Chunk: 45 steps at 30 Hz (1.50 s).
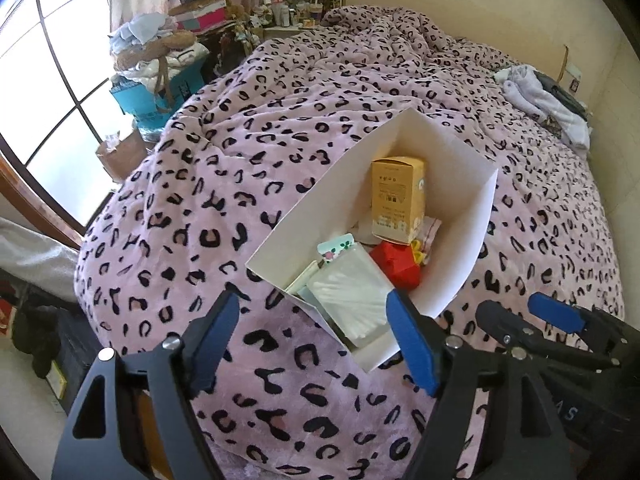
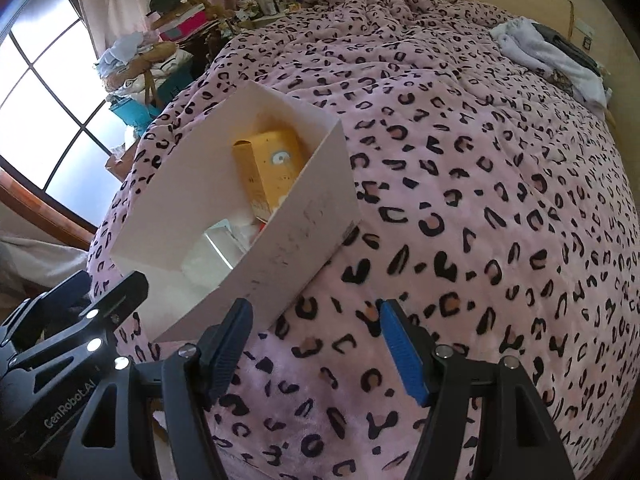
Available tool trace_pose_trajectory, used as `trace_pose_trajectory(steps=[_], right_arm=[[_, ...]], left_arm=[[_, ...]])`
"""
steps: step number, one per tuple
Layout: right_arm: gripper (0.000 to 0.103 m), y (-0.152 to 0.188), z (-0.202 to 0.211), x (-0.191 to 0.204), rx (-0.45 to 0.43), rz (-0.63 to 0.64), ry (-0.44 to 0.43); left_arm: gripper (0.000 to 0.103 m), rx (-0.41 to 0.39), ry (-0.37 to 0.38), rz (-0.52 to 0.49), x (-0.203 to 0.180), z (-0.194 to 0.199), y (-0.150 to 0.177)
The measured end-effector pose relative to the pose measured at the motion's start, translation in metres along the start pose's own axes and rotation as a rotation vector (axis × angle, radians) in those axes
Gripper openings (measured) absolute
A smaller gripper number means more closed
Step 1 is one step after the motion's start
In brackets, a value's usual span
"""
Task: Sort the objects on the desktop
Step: 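Withdraw both tools from the white box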
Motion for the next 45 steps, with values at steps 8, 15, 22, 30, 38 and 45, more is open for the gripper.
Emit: trace_pose_trajectory(steps=[8,15,22,30,38,45], right_arm=[[0.068,-0.004,-0.002,-0.002,-0.009,-0.005,0.038],[0.068,-0.004,-0.001,-0.005,-0.019,-0.015,0.059],[0.068,0.0,0.003,-0.01,-0.027,-0.016,0.109],[0.068,-0.001,0.007,-0.005,-0.039,0.003,0.127],[0.068,-0.005,0.009,0.004,-0.047,0.022,0.13],[0.068,-0.008,0.007,0.021,-0.047,0.046,0.133]], left_arm=[[0.079,-0.006,-0.017,0.002,-0.003,0.001,-0.001],[0.086,-0.007,-0.013,0.017,-0.001,-0.001,-0.001],[0.087,-0.005,-0.03,0.011,-0.006,0.0,0.004],[0.087,-0.005,-0.038,0.026,0.001,0.004,0.005],[0.087,-0.011,-0.05,0.039,0.009,0.008,0.004],[0.087,-0.006,-0.059,0.055,0.027,0.007,0.002]])
Point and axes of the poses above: each gripper's, at about its wrist camera, not at the fingertips, and z roughly against the way its jaws point, x to its left, y to its underside, the point moved 8 cm from there along -z, roughly the way its jaws point, and after that the axes turned 6 degrees about z, right-handed, at the moved point
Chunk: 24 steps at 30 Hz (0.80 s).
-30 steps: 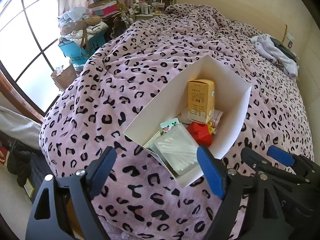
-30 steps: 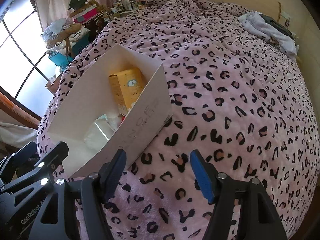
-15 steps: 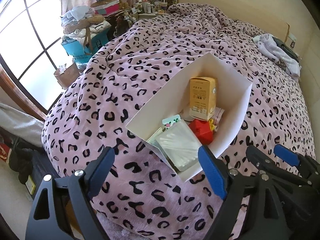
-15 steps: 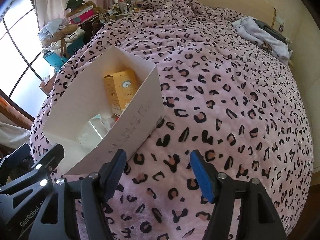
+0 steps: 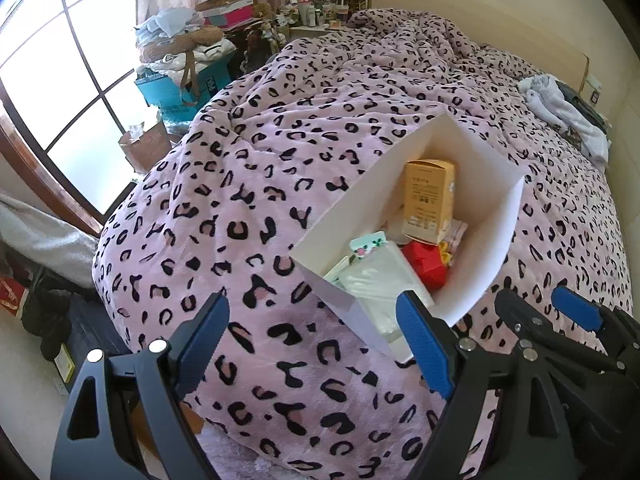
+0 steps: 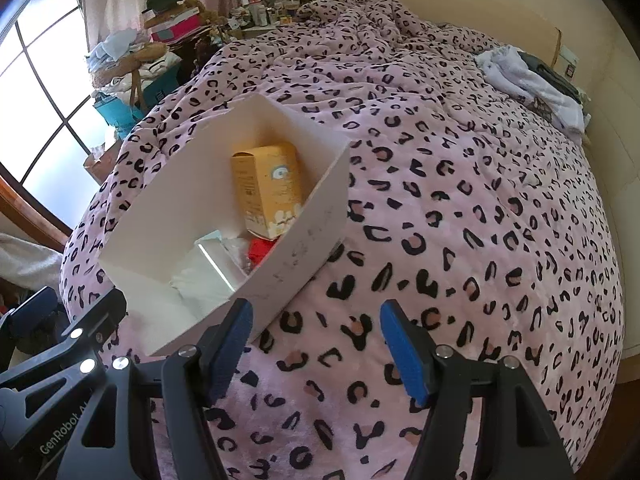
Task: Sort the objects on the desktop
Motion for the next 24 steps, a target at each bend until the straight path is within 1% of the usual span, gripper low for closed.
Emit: trace_pose_trajectory(steps=[8,12,17,19,24], right_arm=[[0.068,-0.002,0.0,0.016,-0.002,0.003,0.026],[0.068,-0.003,0.002,0.02,-0.004,-0.001,0.04],[0.068,-0.003,0.003,0.022,-0.005,-0.011,0.04],[0.068,-0.003,0.002,0.017,-0.004,-0.004,0.037],[0.068,-0.002,0.003,0.022,-0.006,-0.006,0.039]], left_arm=[[0.087,-0.011,0.001,-0.021,0.015,-0.003,-0.005],[0.087,-0.016,0.019,-0.027,0.018,-0.003,-0.007],[0.087,-0.017,0.037,-0.027,0.019,-0.004,-0.008],[0.087,-0.016,0.039,-0.025,0.019,-0.004,-0.008],[0.087,-0.015,0.039,-0.025,0.019,-0.006,-0.009]])
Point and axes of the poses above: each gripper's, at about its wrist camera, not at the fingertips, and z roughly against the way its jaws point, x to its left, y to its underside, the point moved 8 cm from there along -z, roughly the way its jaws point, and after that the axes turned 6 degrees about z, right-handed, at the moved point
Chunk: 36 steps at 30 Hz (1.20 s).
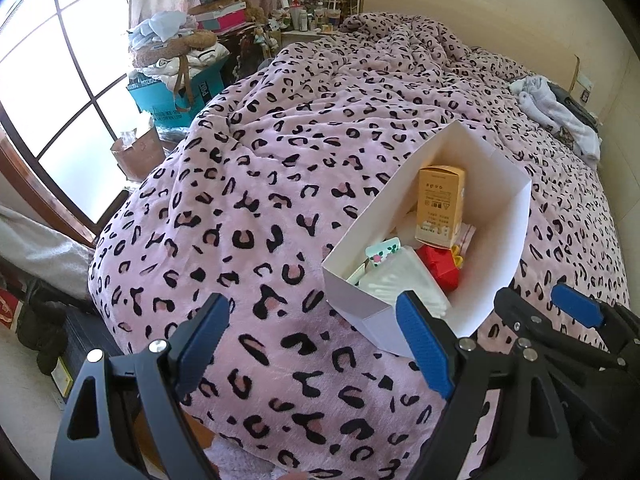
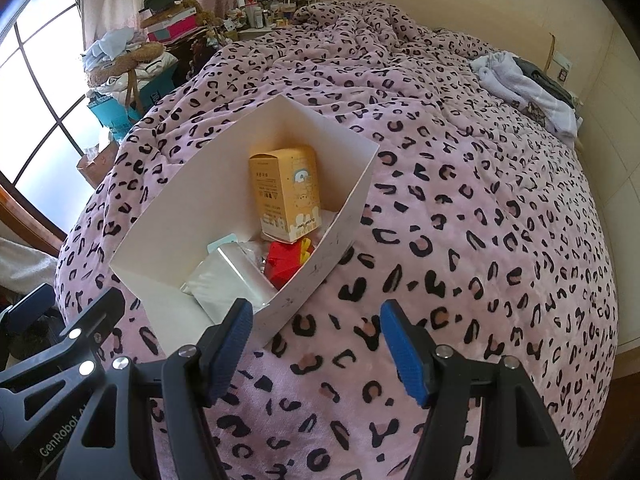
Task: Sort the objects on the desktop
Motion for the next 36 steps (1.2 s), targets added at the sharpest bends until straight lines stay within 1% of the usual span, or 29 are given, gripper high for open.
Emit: trace_pose_trajectory(steps=[7,11,19,27,36], right_arm=[[0.068,0.0,0.001,-0.004,-0.002,-0.008,-0.002],[0.068,0.0,0.0,-0.007,0.0,-0.013,0.0],[0.068,0.004,0.0,-0.013,-0.001,-0.044,0.005],[0.068,0.013,-0.001,-0.015,0.008,-0.091,0.058],[0.068,0.021,0.005,-0.016,0.001,-0.119,0.116]], left_arm=[[0.087,0.002,0.014,-0.001,-0.005,-0.001,-0.001],[0.087,-0.005,0.009,-0.017,-0.008,-0.001,-0.001],[0.087,0.004,0.069,-0.074,-0.016,-0.002,-0.004],[0.087,0.001,0.062,-0.154,-0.021,-0.005,-0.005],[0.087,0.003,0.092,-0.161,-0.019,-0.006,-0.003]])
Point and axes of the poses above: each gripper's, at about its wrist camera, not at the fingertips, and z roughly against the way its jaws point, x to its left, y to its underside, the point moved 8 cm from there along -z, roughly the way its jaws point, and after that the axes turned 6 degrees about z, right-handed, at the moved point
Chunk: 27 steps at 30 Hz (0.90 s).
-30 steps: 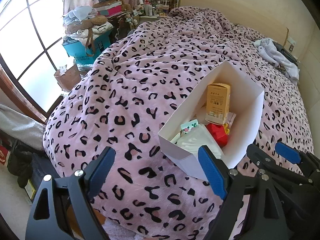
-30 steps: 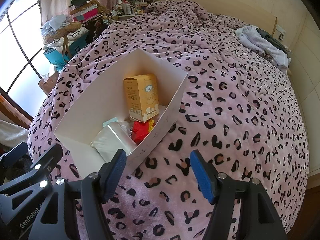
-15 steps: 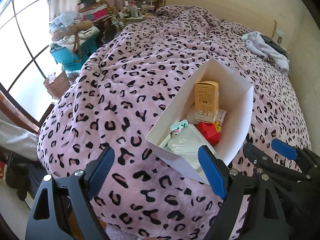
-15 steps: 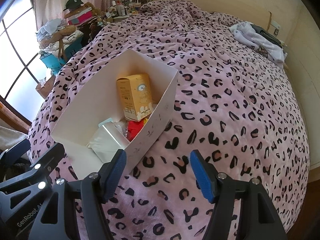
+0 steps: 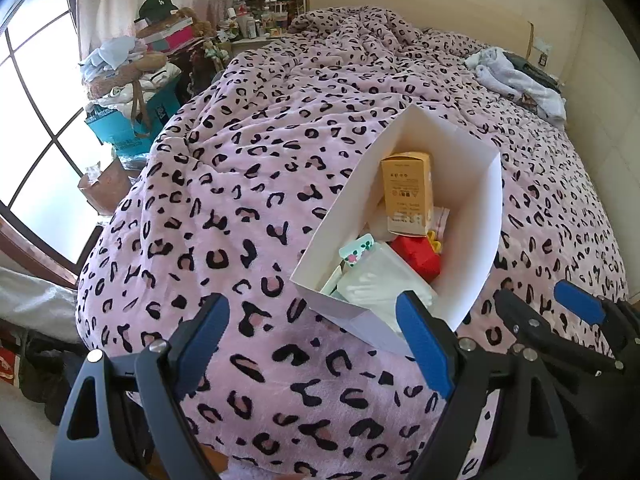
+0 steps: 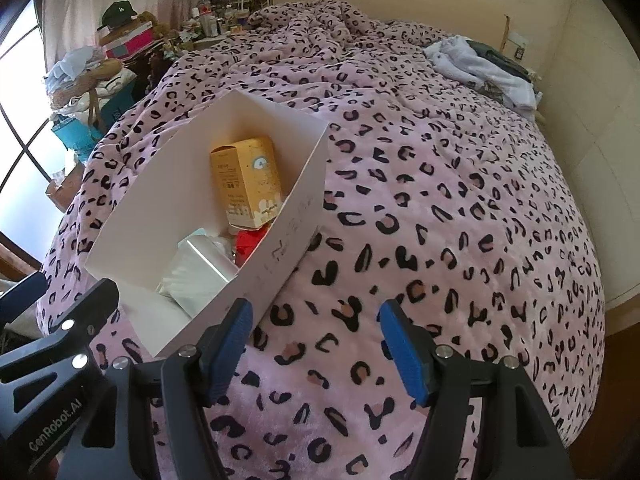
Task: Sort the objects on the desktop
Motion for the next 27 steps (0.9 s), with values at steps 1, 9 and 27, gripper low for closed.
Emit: trace_pose_trajectory(steps=[1,9,27], right_arm=[[0.068,0.0,0.001,0.0,-0.001,0.002,0.002],[0.068,0.0,0.007,0.008,-0.001,0.006,0.015],[0.068,0.0,0.002,-0.002,-0.004,0.007,0.007]], left_arm=[[0.087,0.0,0.002,0.002,0.0,0.0,0.0],[0.087,-0.001,0.002,0.011,0.003,0.0,0.001],[0.086,-0.003,0.005,0.016,-0.003,-0.002,-0.001]])
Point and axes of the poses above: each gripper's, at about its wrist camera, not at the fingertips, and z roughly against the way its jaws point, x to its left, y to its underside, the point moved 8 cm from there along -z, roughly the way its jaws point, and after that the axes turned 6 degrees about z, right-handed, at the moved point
